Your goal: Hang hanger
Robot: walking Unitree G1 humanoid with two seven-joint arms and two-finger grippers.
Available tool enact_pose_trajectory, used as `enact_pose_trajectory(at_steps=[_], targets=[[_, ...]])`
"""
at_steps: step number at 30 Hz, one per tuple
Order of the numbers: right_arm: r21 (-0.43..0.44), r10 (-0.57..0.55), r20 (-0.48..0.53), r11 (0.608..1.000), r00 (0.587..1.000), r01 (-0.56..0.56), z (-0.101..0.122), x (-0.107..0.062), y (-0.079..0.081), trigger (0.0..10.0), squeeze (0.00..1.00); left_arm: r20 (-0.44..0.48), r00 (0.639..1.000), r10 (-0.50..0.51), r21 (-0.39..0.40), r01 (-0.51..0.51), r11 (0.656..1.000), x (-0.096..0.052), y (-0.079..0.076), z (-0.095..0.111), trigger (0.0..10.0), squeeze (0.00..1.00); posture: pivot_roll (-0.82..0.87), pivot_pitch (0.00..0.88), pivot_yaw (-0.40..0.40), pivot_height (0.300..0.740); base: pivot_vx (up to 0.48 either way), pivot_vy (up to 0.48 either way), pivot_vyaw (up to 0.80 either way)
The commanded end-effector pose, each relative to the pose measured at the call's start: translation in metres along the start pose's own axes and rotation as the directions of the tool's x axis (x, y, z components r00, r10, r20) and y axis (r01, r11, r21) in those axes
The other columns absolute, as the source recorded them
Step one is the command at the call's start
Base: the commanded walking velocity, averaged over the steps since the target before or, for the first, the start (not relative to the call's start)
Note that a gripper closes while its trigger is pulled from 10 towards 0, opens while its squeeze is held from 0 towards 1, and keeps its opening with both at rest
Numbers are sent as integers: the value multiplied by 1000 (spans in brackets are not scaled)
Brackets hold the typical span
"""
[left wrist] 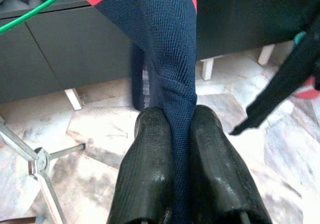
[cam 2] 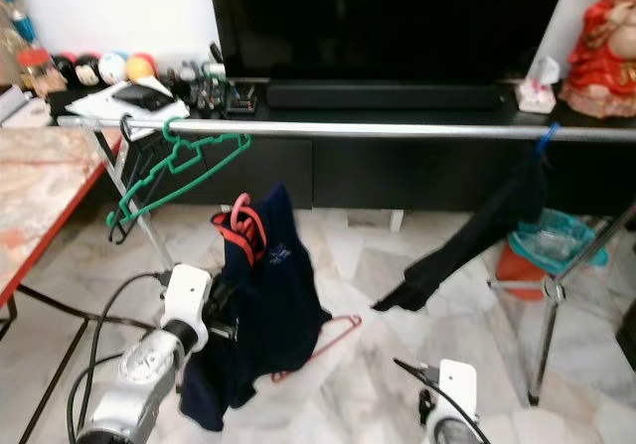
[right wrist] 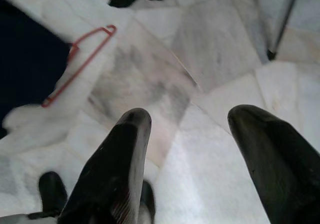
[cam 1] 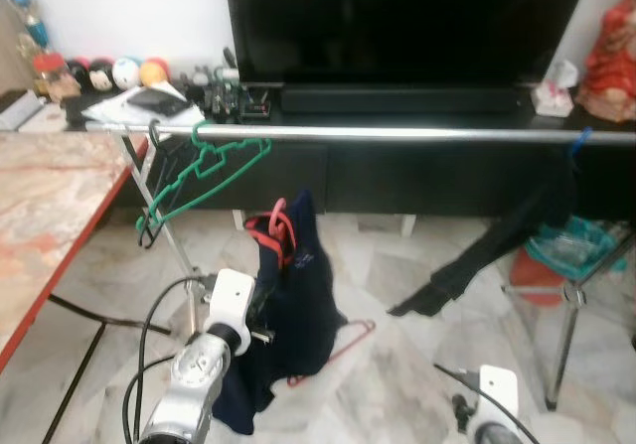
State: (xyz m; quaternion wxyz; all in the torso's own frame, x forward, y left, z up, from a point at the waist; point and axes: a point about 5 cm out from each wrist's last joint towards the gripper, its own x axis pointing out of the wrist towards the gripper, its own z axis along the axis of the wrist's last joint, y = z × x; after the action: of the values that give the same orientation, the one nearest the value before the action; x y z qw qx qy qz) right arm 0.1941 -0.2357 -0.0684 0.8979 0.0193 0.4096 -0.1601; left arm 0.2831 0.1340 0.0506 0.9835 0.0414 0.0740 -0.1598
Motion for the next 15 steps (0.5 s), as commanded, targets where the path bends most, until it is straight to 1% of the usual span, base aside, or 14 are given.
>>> enact_pose_trajectory(at_steps=[1, 15], targets=[[-1, -3, -13, 1000, 1000, 3, -3, 0, -1, 10000, 0, 48, 999, -11, -2, 11, 1000, 4, -3, 12, 10000, 0, -172, 0, 18, 740, -270, 0, 0], [-1, -3, -13, 1000, 1000, 3, -3, 0, -1, 10000, 0, 46, 999, -14, -4, 14, 1000, 4, -3, 12, 10000, 0, -171, 0, 18, 740, -270, 0, 0]])
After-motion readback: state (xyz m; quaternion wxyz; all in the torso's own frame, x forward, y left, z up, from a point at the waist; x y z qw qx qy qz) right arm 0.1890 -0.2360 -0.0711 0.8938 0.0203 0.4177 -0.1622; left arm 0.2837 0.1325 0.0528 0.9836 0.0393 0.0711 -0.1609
